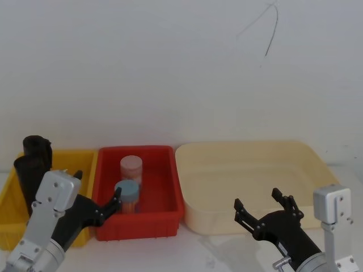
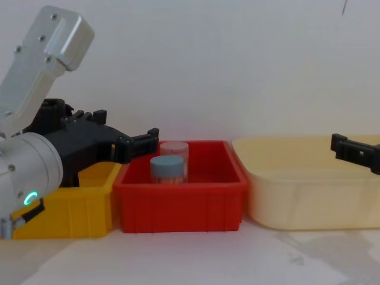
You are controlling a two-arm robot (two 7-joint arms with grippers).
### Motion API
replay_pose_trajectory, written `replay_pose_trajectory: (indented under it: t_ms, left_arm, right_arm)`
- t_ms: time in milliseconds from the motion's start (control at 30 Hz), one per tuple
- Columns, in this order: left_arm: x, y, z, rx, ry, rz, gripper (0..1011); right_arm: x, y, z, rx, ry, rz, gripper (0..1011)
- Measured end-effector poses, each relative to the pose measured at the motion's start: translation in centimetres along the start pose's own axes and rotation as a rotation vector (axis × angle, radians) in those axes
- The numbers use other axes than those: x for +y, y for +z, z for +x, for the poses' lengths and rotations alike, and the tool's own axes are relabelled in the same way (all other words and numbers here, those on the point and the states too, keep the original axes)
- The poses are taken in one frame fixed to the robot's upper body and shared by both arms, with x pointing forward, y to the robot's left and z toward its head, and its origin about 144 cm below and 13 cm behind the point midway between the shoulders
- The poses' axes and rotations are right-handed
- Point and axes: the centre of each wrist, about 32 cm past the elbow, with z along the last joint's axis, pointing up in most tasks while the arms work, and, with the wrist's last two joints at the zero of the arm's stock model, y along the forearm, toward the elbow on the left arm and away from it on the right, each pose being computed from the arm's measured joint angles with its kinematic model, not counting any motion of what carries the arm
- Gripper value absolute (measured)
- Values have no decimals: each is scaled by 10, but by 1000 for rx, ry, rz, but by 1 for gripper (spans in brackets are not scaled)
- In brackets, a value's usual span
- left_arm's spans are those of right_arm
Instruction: Pick up the garbage bag with the one hand and transfer it to the other hand.
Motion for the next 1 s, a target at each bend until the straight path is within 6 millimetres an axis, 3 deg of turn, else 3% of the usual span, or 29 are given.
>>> replay_pose_trajectory:
  t_ms: [1000]
  left_arm:
    - [0,0,0,0,0,0,1002]
  right_arm:
    - [0,0,0,0,0,0,1000]
